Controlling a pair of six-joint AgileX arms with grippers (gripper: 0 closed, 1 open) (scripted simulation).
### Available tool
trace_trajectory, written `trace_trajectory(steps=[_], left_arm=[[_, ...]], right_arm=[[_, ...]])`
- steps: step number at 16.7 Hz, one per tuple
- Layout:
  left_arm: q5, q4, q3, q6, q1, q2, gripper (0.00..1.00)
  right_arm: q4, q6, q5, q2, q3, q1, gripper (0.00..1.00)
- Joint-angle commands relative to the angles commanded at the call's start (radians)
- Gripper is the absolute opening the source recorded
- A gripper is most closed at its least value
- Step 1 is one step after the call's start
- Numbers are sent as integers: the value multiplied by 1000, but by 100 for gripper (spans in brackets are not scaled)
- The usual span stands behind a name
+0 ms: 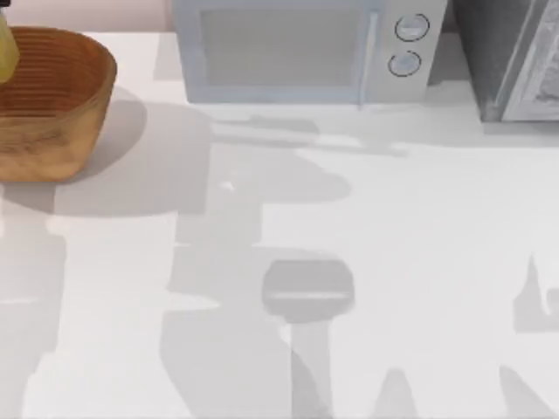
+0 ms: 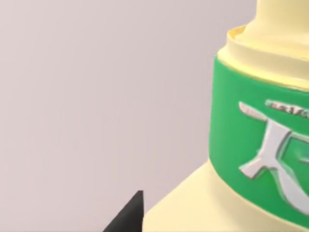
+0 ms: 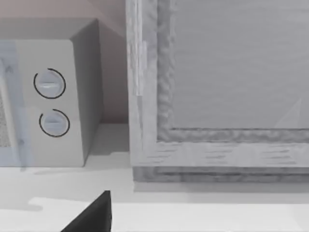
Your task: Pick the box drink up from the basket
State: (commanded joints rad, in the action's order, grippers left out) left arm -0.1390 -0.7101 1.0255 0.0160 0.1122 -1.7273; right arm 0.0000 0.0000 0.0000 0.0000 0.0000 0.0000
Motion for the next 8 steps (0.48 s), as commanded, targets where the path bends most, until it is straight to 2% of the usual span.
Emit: trace_trajectory(steps=[4,8], left_arm=[[1,124,55,0,-1,72,0],[1,144,63,0,-1,83,0]], right_arm=[[0,0,0,0,0,0,100],[0,0,0,0,0,0,100]])
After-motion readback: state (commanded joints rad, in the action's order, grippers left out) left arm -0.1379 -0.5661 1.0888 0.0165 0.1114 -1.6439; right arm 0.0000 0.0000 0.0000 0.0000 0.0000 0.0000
